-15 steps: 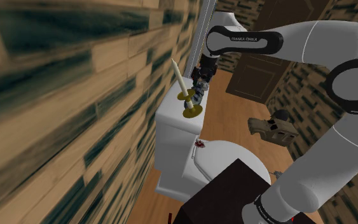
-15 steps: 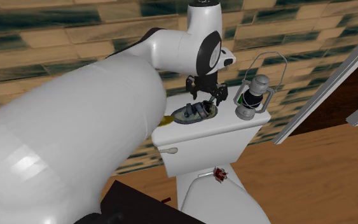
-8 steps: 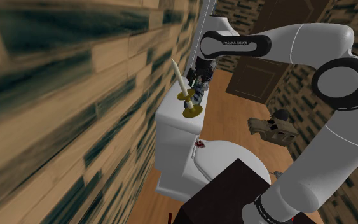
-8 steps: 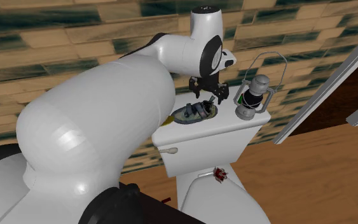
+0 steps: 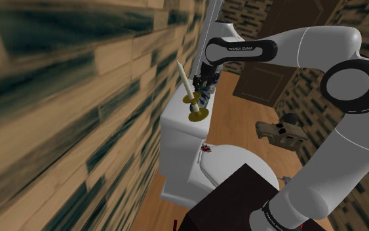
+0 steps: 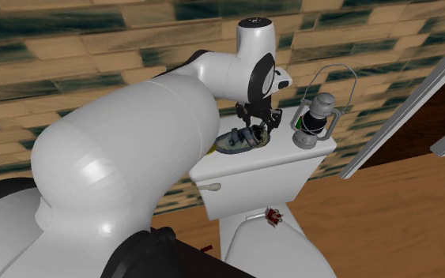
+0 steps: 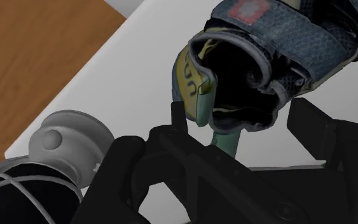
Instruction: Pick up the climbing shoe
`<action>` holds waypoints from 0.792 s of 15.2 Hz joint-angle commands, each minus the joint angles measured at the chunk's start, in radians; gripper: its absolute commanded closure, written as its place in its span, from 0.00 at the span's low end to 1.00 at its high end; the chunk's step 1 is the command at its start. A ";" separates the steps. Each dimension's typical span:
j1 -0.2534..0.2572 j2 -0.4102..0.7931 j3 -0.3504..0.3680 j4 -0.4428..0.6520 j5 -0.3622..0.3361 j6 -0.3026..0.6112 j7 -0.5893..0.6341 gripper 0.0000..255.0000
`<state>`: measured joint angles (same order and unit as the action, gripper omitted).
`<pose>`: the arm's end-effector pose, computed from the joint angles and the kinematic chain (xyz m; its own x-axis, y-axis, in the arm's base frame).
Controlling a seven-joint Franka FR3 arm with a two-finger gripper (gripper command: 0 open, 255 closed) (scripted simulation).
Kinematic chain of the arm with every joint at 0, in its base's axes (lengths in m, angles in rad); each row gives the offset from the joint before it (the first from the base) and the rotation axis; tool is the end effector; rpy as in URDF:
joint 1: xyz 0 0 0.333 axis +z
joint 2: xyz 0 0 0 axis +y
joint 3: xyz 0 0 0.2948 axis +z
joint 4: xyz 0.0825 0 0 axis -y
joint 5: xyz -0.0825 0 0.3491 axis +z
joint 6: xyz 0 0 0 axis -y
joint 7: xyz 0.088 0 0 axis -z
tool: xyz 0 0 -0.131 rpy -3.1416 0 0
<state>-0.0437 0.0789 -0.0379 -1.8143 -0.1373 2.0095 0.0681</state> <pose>0.5628 -0.0567 0.4689 0.9886 -0.0898 0.1209 -0.1049 -0.9866 0.1248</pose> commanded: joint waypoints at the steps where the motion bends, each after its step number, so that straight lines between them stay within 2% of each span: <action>1: 0.000 0.002 0.000 -0.002 0.000 0.000 0.000 1.00; 6: 0.000 0.003 0.000 0.001 0.000 -0.002 0.000 1.00; 12: 0.001 -0.005 0.001 0.072 0.004 -0.080 -0.010 1.00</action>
<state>-0.0444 0.0765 -0.0385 -1.7541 -0.1338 1.9436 0.0578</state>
